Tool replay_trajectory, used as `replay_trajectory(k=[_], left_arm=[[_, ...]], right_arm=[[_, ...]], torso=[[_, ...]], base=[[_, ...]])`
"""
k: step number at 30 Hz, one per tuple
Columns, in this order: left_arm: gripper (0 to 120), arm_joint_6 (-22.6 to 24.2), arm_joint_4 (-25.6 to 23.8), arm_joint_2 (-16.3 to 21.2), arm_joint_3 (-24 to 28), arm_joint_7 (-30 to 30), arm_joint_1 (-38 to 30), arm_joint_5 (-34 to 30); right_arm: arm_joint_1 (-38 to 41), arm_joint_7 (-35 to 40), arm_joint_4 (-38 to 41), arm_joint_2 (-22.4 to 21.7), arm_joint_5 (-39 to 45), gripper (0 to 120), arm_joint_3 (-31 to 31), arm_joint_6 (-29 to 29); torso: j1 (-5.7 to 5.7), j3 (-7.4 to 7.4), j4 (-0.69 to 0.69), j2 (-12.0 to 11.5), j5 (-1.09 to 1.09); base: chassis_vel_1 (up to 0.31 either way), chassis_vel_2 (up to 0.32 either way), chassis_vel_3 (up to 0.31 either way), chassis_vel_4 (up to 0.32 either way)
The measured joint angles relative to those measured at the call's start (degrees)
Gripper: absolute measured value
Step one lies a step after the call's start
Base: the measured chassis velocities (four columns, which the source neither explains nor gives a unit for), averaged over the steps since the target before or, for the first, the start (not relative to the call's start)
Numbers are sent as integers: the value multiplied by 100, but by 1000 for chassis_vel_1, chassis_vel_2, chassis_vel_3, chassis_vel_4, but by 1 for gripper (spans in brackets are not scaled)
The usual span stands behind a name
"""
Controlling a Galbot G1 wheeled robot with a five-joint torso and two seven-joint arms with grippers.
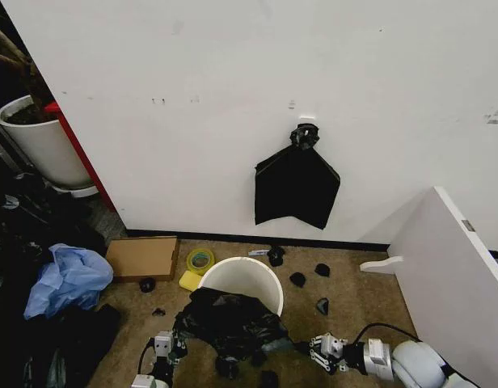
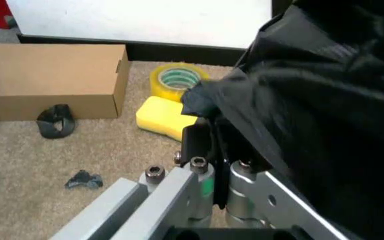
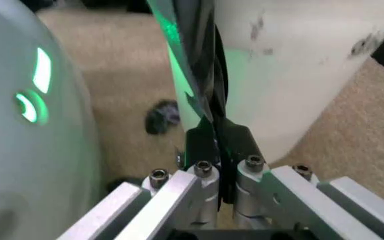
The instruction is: Place the garbage bag over the trash bin.
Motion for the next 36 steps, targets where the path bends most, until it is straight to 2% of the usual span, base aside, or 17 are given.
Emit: replay_trajectory(k=[2, 3, 4, 5, 11, 12, 17, 22, 23, 25, 27, 28, 31, 33, 35, 36], left_arm=[[2, -36, -84, 47, 9, 59, 56, -70], [3, -57, -159, 69, 12, 84, 97, -97], [10, -64, -308, 116, 14, 88, 183, -74], [10, -64, -308, 116, 14, 88, 183, -74], [34, 607, -1215, 439, -117, -1120, 663, 530], [34, 607, -1215, 439, -117, -1120, 663, 530], [56, 777, -1475, 782, -362, -1604, 975, 895], [69, 743, -1534, 854, -404, -1711, 1102, 1184], [77, 655, -1539, 849, -399, -1718, 1136, 1293], [84, 340, -1498, 803, -388, -1552, 1147, 1393], [94, -277, -1301, 712, -400, -998, 1084, 1526], [94, -277, -1301, 712, -400, -998, 1084, 1526], [100, -1062, -780, 582, -433, -345, 853, 2019], [100, -1250, -489, 555, -469, 32, 698, 2028], [100, -1369, -293, 553, -502, 660, 587, 1628], [100, -1369, -293, 553, -502, 660, 587, 1628]], right_arm=[[-72, -67, 113, -48, 228, 1, 0, -6], [-115, -94, 182, -74, 326, 7, 0, -9], [-195, -185, 324, -127, 477, 11, 6, 3], [-195, -185, 324, -127, 477, 11, 6, 3], [-396, -1440, 457, -325, 649, 35, 547, 113], [-396, -1440, 457, -325, 649, 35, 547, 113], [-471, -2630, 190, -377, 627, 56, 1219, 203], [-530, -2899, 173, -335, 798, 70, 1394, 231], [-534, -2945, 183, -304, 944, 77, 1438, 226], [-519, -2933, 247, -259, 1275, 83, 1466, 137], [-491, -2654, 413, -254, 1918, 94, 1391, -87], [-491, -2654, 413, -254, 1918, 94, 1391, -87], [-392, -2024, 612, -231, 2531, 100, 1145, -232], [-336, -1268, 782, -152, 2652, 100, 901, -237], [-321, -402, 946, -46, 2607, 100, 637, -235], [-321, -402, 946, -46, 2607, 100, 637, -235]], torso=[[0, 0, 0, 0, 0], [0, 0, 0, 0, 0], [0, 0, 0, 0, 0], [0, 0, 0, 0, 0], [0, 0, 0, 0, 1], [0, 0, 0, 0, 1], [0, 0, 0, 0, 1], [0, -1, -1, 0, 0], [0, 0, 0, 0, 1], [0, -1, -1, 0, 1], [0, 0, 0, 0, 0], [0, 0, 0, 0, 0], [0, 0, 1, 0, -2], [0, 0, 1, 0, -1], [0, 0, 0, 0, 0], [0, 0, 0, 0, 0]], base=[[0, 0, 0, 0], [0, 0, 0, 0], [0, 0, 0, 0], [0, 0, 0, 0], [0, 0, 0, 0], [0, 0, 0, 0], [0, 0, 0, 0], [0, 0, 0, 0], [0, 0, 0, 0], [0, 0, 0, 0], [0, 0, 0, 0], [0, 0, 0, 0], [0, 0, 0, 0], [0, 0, 0, 0], [0, 0, 0, 0], [0, 0, 0, 0]])
